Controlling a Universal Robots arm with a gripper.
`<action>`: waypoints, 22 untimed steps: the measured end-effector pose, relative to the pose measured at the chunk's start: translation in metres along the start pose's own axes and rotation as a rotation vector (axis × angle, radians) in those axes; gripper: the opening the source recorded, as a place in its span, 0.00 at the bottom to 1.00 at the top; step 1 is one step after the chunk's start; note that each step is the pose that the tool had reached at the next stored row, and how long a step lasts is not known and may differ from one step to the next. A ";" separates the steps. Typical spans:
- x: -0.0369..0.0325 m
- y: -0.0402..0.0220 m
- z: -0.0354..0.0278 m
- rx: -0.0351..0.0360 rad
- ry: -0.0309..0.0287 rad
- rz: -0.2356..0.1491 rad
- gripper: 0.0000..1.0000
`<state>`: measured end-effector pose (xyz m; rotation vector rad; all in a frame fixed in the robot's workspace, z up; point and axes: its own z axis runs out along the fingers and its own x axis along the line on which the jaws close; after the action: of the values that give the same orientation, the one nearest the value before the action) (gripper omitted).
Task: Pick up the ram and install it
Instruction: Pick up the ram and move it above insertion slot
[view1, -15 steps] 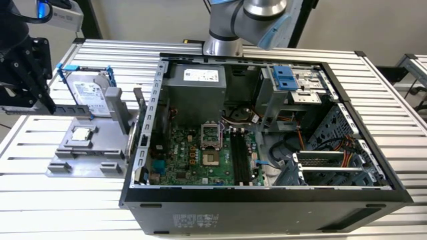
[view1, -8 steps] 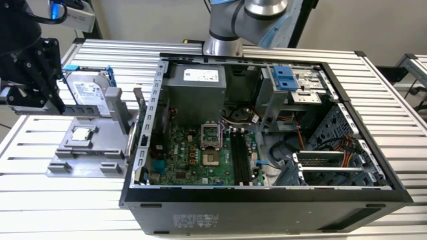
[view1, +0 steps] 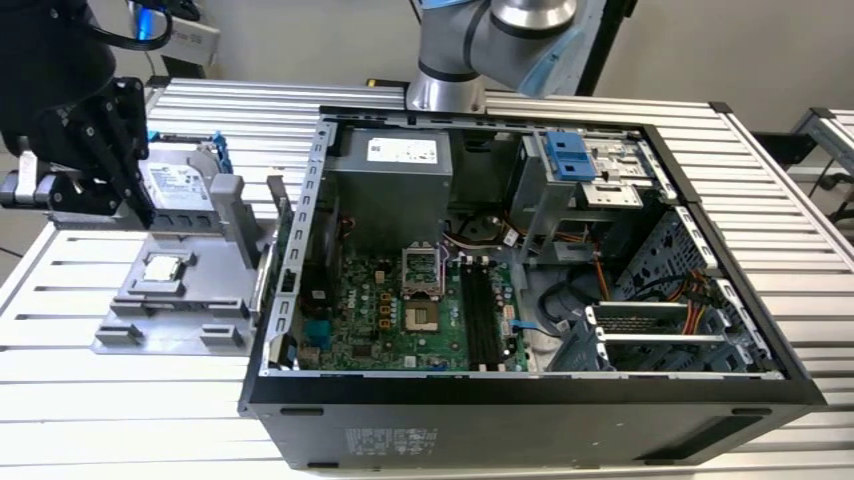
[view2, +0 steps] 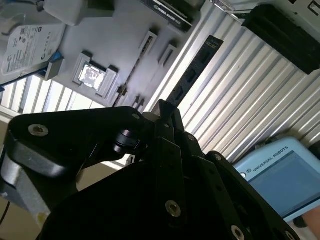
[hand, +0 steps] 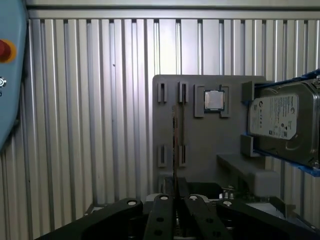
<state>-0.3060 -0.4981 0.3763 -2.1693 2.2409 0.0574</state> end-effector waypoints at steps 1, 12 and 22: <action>-0.0001 -0.0021 0.0000 0.0000 0.0000 0.000 0.00; -0.0008 -0.0257 -0.0002 -0.0017 0.0000 0.000 0.00; -0.0016 -0.0490 -0.0005 -0.0035 0.0001 0.000 0.00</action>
<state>-0.2571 -0.4981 0.3763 -2.1712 2.2425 0.0613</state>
